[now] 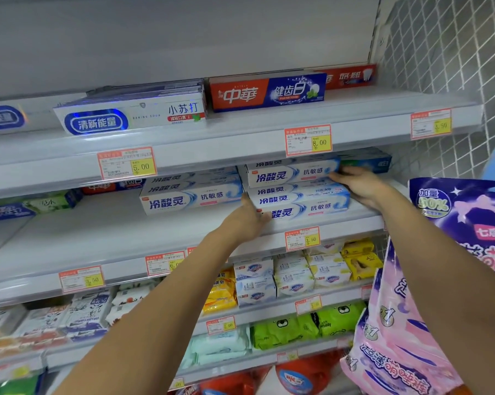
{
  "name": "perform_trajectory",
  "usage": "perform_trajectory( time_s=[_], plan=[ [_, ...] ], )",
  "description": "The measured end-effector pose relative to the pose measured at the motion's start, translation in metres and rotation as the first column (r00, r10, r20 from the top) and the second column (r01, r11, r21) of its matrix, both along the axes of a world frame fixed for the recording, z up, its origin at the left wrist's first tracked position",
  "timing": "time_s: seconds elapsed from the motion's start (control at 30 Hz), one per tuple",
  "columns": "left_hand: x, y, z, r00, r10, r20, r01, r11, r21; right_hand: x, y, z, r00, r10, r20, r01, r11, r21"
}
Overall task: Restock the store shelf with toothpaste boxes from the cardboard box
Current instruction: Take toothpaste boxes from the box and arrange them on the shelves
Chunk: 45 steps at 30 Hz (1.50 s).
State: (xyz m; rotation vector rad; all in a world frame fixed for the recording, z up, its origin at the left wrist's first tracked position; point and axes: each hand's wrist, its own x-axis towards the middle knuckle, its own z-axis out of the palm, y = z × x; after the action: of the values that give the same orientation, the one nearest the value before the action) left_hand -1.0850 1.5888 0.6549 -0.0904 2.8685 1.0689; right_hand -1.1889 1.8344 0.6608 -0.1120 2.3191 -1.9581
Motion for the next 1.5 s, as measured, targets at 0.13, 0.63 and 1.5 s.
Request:
perform_trajectory(
  time_s=[0.13,0.63,1.5],
  plan=[
    [-0.005,-0.002,0.001,0.998,0.063,0.024,-0.064,0.996,0.067,0.003,-0.012,-0.001,0.998,-0.042,-0.040,0.044,0.997,0.061],
    [-0.007,-0.006,0.004,1.000,0.003,0.021,-0.006,0.987,0.161,0.010,-0.025,0.004,0.988,-0.038,0.148,0.069,0.975,-0.210],
    [0.090,-0.046,-0.004,0.903,0.053,-0.426,0.053,0.971,0.233,0.139,-0.075,-0.017,0.785,-0.304,-0.540,0.486,0.843,0.232]
  ],
)
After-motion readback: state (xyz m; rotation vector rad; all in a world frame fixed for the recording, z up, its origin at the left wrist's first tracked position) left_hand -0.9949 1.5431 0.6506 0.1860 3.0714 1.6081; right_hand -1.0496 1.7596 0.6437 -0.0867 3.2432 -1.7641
